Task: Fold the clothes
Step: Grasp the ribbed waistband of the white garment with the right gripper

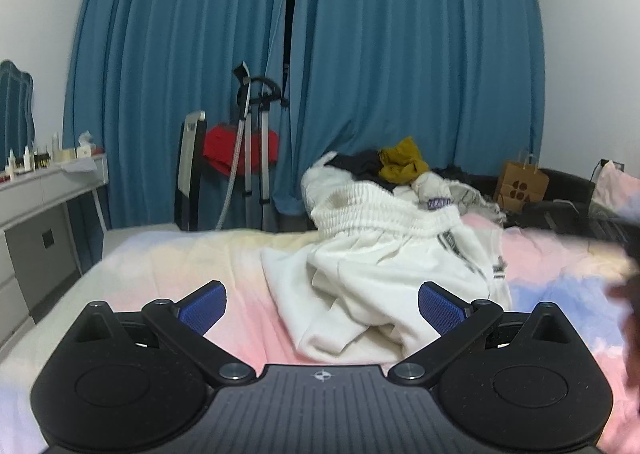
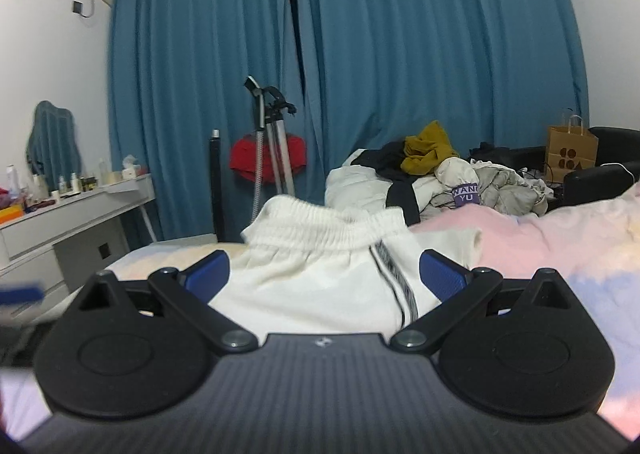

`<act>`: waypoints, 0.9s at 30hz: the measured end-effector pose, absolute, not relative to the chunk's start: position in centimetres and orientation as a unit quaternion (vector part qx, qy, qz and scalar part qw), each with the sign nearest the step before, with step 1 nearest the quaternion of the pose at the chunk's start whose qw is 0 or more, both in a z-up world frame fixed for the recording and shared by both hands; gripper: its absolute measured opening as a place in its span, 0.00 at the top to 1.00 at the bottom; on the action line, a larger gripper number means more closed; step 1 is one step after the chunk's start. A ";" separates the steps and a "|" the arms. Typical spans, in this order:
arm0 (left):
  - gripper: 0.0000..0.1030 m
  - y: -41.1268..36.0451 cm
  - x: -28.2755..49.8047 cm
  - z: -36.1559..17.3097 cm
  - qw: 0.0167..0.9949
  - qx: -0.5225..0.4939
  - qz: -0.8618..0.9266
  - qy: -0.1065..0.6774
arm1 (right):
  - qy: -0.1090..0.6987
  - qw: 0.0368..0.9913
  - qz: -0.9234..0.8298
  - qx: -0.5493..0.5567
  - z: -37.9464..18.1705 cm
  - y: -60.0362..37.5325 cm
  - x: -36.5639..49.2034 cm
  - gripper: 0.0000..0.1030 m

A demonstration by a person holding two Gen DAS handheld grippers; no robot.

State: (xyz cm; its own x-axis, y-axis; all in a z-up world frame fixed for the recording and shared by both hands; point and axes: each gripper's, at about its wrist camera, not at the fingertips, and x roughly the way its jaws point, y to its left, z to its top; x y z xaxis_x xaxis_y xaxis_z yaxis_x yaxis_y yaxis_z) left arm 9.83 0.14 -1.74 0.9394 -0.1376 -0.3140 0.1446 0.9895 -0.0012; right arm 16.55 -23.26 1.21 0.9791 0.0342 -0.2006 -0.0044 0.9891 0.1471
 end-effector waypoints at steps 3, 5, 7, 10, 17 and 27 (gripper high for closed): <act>0.00 1.0 11.1 -2.7 0.981 0.001 -0.073 0.179 | 0.112 0.991 -0.002 0.080 2.1 -24.6 22.4 0.00; 0.00 2.0 12.0 -3.2 0.976 -0.029 -0.081 0.201 | 0.130 0.988 -0.026 0.084 2.3 -25.8 27.1 0.00; 0.00 3.4 12.9 -3.9 0.971 -0.061 -0.089 0.215 | 0.157 0.983 -0.044 0.080 2.1 -26.5 31.4 0.01; 0.00 4.6 14.3 -4.9 0.966 -0.082 -0.088 0.227 | 0.189 0.975 -0.087 0.079 1.5 -27.2 36.7 0.03; 0.00 6.4 17.3 -7.4 0.956 -0.115 -0.084 0.257 | 0.293 0.938 -0.149 0.111 -1.1 -30.1 44.4 0.29; 0.00 6.9 17.3 -7.4 0.956 -0.118 -0.084 0.256 | 0.287 0.937 -0.126 0.152 -0.2 -30.5 40.1 0.88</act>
State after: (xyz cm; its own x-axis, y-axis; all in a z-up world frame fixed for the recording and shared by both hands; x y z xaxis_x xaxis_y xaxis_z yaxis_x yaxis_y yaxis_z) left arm 17.30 6.93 -7.40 0.8553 -0.2208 -0.4687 0.0998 0.9579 -0.2692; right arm 40.06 -30.53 -0.24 0.8041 -0.1485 -0.5757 0.3232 0.9219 0.2137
